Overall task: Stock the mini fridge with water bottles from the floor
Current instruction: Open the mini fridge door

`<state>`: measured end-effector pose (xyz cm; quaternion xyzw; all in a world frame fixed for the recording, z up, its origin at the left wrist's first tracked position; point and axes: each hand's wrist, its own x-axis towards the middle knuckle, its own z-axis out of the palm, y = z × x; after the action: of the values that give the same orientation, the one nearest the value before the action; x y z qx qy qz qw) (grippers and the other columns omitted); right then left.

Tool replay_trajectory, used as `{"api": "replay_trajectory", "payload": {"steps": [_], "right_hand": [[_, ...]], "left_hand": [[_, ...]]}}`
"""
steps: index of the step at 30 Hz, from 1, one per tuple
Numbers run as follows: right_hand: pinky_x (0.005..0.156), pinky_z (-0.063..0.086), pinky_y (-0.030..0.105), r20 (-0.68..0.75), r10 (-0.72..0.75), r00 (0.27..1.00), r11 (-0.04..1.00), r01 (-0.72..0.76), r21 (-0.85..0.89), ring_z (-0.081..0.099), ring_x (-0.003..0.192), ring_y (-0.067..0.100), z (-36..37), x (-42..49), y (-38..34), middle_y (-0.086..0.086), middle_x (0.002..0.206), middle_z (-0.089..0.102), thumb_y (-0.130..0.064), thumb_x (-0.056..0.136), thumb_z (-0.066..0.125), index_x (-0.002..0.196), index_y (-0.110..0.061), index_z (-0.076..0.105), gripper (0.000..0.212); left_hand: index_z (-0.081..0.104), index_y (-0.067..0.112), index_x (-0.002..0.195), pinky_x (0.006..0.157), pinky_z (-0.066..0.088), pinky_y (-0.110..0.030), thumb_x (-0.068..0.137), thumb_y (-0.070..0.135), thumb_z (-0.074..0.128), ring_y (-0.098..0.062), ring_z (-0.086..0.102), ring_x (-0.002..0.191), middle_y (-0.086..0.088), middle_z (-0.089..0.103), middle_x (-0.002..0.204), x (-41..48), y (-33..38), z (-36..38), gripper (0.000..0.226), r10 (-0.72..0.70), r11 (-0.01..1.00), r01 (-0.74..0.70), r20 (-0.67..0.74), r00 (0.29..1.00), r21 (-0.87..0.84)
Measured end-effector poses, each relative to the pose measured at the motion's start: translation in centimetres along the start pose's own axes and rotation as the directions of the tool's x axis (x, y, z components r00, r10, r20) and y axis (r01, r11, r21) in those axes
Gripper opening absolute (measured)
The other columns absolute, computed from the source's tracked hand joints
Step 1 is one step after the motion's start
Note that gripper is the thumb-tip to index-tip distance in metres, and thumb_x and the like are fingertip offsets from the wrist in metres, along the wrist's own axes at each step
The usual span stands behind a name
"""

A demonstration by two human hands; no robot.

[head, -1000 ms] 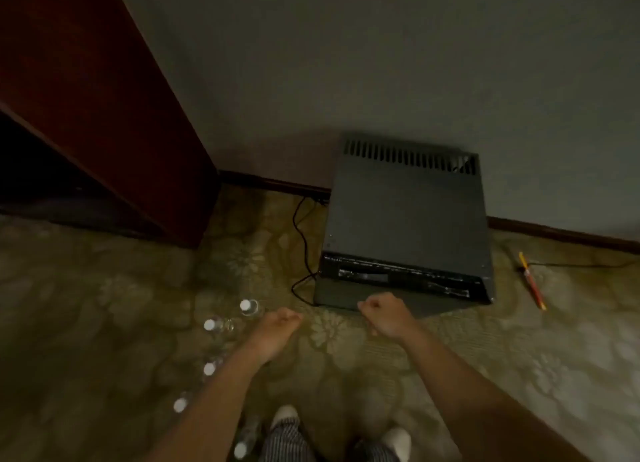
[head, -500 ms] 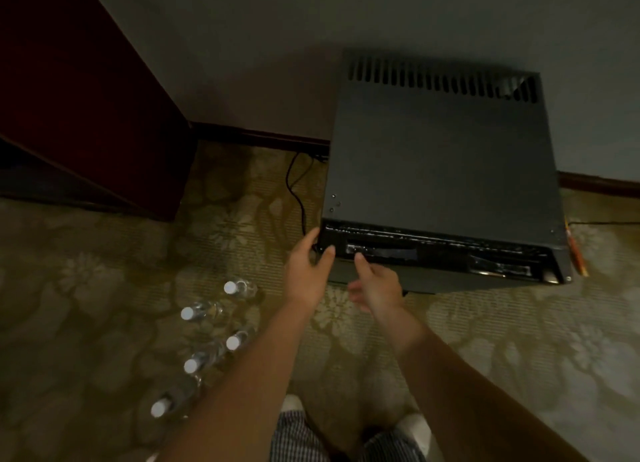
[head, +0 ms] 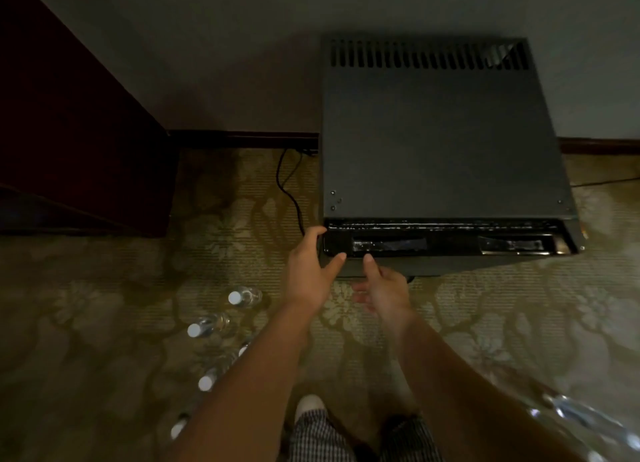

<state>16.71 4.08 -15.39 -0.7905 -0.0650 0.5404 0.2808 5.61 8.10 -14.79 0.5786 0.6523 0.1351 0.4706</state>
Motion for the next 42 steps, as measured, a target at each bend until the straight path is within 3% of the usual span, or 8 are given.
{"api": "replay_trajectory", "payload": {"steps": [11, 15, 19, 25, 27, 34, 37, 42], "right_hand": [[0.060, 0.047, 0.027, 0.071, 0.014, 0.997, 0.992, -0.022, 0.121, 0.063, 0.072, 0.019, 0.9, -2.7, 4.5, 0.007, 0.089, 0.065, -0.037, 0.099, 0.036, 0.114, -0.010, 0.055, 0.036], [0.064, 0.049, 0.028, 0.030, 0.055, 0.998, 0.985, -0.059, 0.160, 0.063, 0.078, 0.018, -1.1, -6.0, 8.8, 0.007, 0.092, 0.066, -0.036, 0.100, 0.034, 0.117, -0.009, 0.055, 0.039], [0.069, 0.049, 0.027, -0.066, 0.167, 0.984, 0.943, -0.140, 0.302, 0.062, 0.090, 0.023, -4.3, -8.6, 13.1, 0.015, 0.113, 0.064, -0.036, 0.101, 0.031, 0.126, -0.008, 0.051, 0.043], [0.089, 0.047, 0.036, 0.103, 0.454, 0.885, 0.706, -0.429, 0.563, 0.051, 0.123, 0.034, -9.6, -11.5, 17.4, 0.011, 0.136, 0.051, -0.051, 0.098, 0.023, 0.141, -0.017, 0.037, 0.056], [0.102, 0.039, 0.042, 0.140, 0.482, 0.865, 0.602, -0.443, 0.664, 0.049, 0.125, 0.036, -11.7, -11.8, 19.4, 0.015, 0.143, 0.045, -0.055, 0.097, 0.020, 0.144, -0.020, 0.032, 0.060], [0.104, 0.043, 0.043, 0.093, 0.570, 0.816, 0.388, -0.367, 0.845, 0.057, 0.109, 0.031, -18.7, -10.6, 22.3, 0.015, 0.122, 0.056, -0.056, 0.096, 0.024, 0.135, -0.011, 0.046, 0.063], [0.103, 0.045, 0.047, 0.119, 0.634, 0.764, 0.319, -0.399, 0.859, 0.056, 0.113, 0.035, -21.4, -9.8, 23.5, 0.019, 0.124, 0.057, -0.062, 0.091, 0.029, 0.129, -0.013, 0.051, 0.066], [0.100, 0.046, 0.048, 0.087, 0.634, 0.769, 0.293, -0.343, 0.892, 0.060, 0.096, 0.034, -27.1, -8.9, 24.7, 0.020, 0.099, 0.060, -0.058, 0.094, 0.028, 0.122, -0.006, 0.051, 0.064]], "left_hand": [[0.045, 0.027, 0.115, 0.098, 0.045, -0.042, 0.086, 0.029, 0.060, -0.017, 0.056, 0.110, 0.003, 0.061, 0.117, -4.0, -2.1, 1.7, 0.033, -0.050, 0.995, 0.048, -0.026, 0.998, -0.082], [0.046, 0.023, 0.118, 0.071, 0.036, -0.009, 0.093, 0.027, 0.051, 0.005, 0.051, 0.091, 0.011, 0.055, 0.110, -11.0, -2.8, 2.8, 0.026, -0.146, 0.966, 0.147, 0.022, 0.989, -0.214], [0.048, 0.023, 0.120, 0.065, 0.033, -0.012, 0.098, 0.029, 0.039, -0.002, 0.051, 0.089, 0.015, 0.054, 0.098, -16.6, -2.6, 4.4, 0.025, -0.315, 0.910, 0.324, 0.076, 0.946, -0.259], [0.065, 0.016, 0.108, 0.106, 0.035, -0.045, 0.099, 0.036, 0.029, -0.027, 0.058, 0.108, -0.009, 0.067, 0.104, -19.2, -3.4, 8.0, 0.042, -0.422, 0.906, 0.410, 0.186, 0.887, 0.103], [0.062, 0.017, 0.116, 0.103, 0.038, -0.037, 0.099, 0.033, 0.032, -0.027, 0.056, 0.113, -0.012, 0.064, 0.118, -19.8, -2.6, 9.5, 0.039, -0.401, 0.916, 0.380, 0.283, 0.871, 0.128], [0.041, 0.016, 0.140, 0.097, 0.030, -0.020, 0.100, 0.029, 0.035, -0.015, 0.041, 0.131, -0.002, 0.045, 0.143, -20.6, 2.9, 15.4, 0.042, -0.211, 0.976, 0.204, 0.574, 0.791, 0.078], [0.034, 0.019, 0.144, 0.109, 0.032, -0.029, 0.098, 0.033, 0.041, -0.018, 0.041, 0.134, -0.004, 0.043, 0.146, -20.8, 5.0, 18.9, 0.048, -0.189, 0.981, 0.174, 0.595, 0.781, 0.082], [0.043, 0.015, 0.139, 0.089, 0.036, -0.022, 0.098, 0.031, 0.041, -0.017, 0.049, 0.124, -0.003, 0.053, 0.135, -21.5, 8.6, 24.1, 0.044, -0.219, 0.974, 0.208, 0.575, 0.789, 0.086]]}}
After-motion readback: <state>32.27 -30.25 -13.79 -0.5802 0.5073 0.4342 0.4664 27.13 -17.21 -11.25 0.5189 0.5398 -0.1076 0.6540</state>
